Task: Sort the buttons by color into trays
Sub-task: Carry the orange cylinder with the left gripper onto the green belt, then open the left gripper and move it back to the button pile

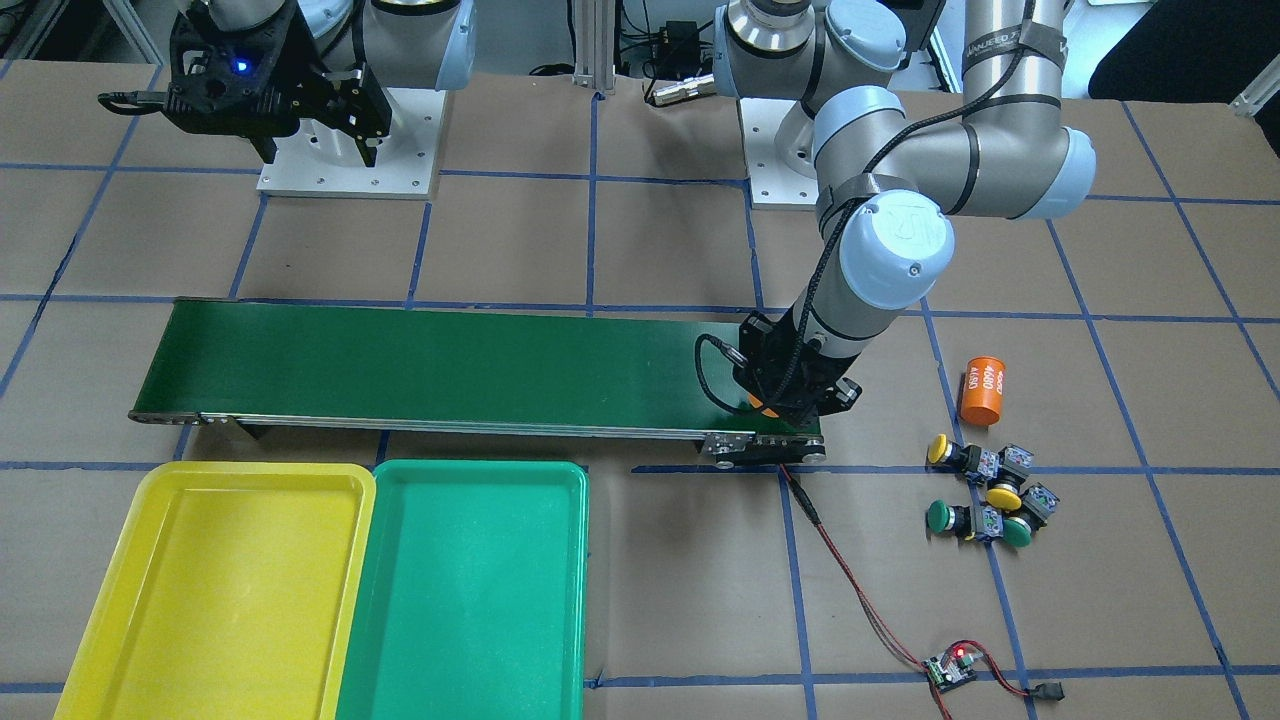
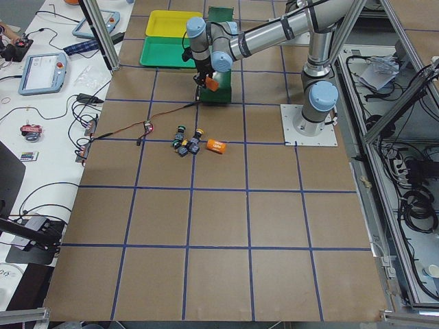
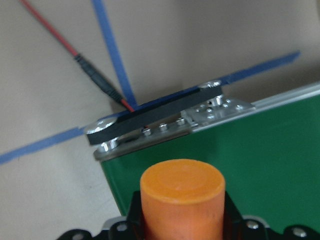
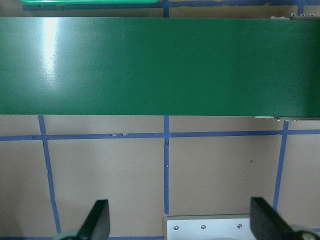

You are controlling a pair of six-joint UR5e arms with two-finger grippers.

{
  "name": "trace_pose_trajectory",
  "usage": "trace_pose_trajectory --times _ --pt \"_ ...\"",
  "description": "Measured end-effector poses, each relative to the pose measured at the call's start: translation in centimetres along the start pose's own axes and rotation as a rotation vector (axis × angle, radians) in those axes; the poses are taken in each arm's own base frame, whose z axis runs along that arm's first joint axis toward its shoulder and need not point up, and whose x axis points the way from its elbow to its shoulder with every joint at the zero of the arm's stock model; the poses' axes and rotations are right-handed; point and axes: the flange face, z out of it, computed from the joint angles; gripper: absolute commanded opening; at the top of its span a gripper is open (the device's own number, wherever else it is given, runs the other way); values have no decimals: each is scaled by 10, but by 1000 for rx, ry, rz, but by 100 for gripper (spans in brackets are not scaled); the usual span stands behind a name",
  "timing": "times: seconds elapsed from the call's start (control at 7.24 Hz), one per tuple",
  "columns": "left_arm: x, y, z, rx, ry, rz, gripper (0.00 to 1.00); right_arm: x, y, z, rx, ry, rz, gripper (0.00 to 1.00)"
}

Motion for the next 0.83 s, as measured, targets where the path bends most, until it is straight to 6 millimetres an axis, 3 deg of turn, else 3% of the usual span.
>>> trace_pose_trajectory --times 0.41,0.55,0.69,0.83 --pt "35 1 18 6 -21 360 0 0 0 0 1 0 0 100" --pt "43 -3 26 6 -29 425 32 0 0 0 1 0 0 100" --pt "51 -6 30 5 -35 462 94 0 0 0 1 -1 0 100" --pt "59 -8 29 8 -44 481 100 0 0 0 1 -1 0 100"
